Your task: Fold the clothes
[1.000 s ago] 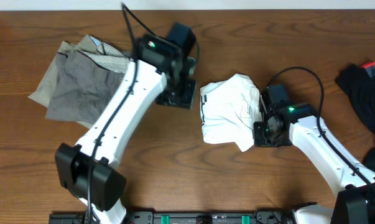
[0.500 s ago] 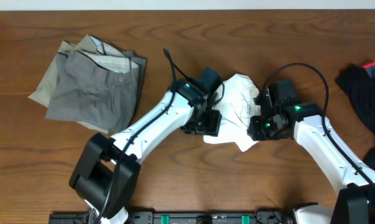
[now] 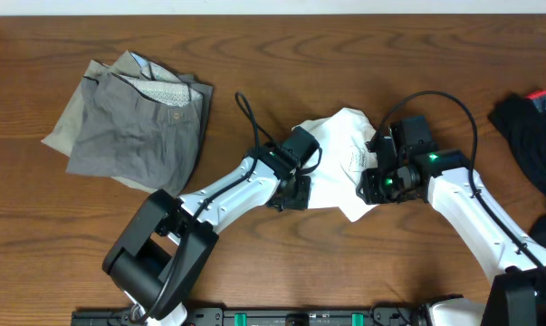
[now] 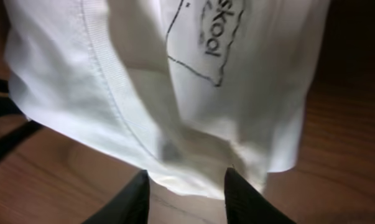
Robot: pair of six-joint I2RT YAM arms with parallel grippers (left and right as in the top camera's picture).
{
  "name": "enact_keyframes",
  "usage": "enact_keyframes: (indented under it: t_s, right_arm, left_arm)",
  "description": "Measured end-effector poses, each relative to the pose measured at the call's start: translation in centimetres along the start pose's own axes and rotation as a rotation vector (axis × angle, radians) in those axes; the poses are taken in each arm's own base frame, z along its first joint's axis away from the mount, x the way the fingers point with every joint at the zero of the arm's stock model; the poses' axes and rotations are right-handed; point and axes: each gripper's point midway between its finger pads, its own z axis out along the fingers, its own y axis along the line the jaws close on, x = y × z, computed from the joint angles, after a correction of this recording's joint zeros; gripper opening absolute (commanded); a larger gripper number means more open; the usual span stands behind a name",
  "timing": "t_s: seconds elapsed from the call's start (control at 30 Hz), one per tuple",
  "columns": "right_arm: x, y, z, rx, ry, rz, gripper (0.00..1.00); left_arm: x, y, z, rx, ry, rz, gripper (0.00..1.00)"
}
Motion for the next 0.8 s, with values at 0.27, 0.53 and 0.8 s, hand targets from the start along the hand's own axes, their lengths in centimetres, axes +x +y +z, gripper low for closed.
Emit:
enact_keyframes:
  t_s: [0.27,0.53,0.8]
  right_arm:
    - [0.3,0.2,1.2,-0.035,-0.021,-0.013,0.35]
    - [1.5,2.4,2.2,-0.195,-0.012,-0.104,0.01]
    - [2.4,-0.1,1.8,-0.088,0.030,-0.036,0.01]
  left_arm:
    - [-0.1,0.4,0.0,-0.023,-0.010,0.002,0.06]
    - [-0.1,0.6,0.0,-0.031,-0.009,0.001,0.06]
    - [1.0,1.7,-0.1,-0.080,0.032,-0.002,0.06]
